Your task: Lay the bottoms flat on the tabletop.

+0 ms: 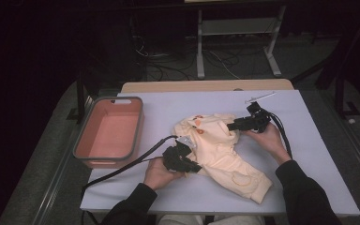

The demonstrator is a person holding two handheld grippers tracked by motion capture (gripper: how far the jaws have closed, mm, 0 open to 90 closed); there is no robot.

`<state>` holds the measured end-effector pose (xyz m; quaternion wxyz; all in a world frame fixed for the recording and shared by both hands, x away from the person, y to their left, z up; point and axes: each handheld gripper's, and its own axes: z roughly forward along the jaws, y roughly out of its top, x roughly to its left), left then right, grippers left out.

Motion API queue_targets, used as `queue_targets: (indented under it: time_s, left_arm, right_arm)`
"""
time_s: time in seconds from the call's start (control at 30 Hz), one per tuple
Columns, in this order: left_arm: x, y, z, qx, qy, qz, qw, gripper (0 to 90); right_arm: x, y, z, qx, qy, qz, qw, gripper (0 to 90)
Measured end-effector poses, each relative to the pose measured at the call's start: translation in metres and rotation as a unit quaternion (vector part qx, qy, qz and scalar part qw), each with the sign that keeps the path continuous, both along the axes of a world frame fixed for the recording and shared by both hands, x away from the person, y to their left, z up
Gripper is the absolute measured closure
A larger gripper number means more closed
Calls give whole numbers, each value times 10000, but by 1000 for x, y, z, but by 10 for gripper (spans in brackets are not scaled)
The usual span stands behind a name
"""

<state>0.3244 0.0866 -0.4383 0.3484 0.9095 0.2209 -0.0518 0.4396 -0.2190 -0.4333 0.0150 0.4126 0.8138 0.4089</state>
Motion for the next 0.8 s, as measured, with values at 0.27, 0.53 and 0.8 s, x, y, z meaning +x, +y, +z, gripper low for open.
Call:
queue_targets:
  time_s: [0.27,0.53,0.8]
  left_arm:
    - [5,0,-2,38,-32,66,10000,855]
    - [7,0,-2,72,-109,85,9999,855]
    - [16,2,-3,82,-179,187,9996,855]
  right_arm:
    - [1,8,-7,-608,33,-98,9981,794]
    - [-8,-2,2,-714,-42,-407,9966,828]
    - [-26,-25,2,-573,119,-858,9946,833]
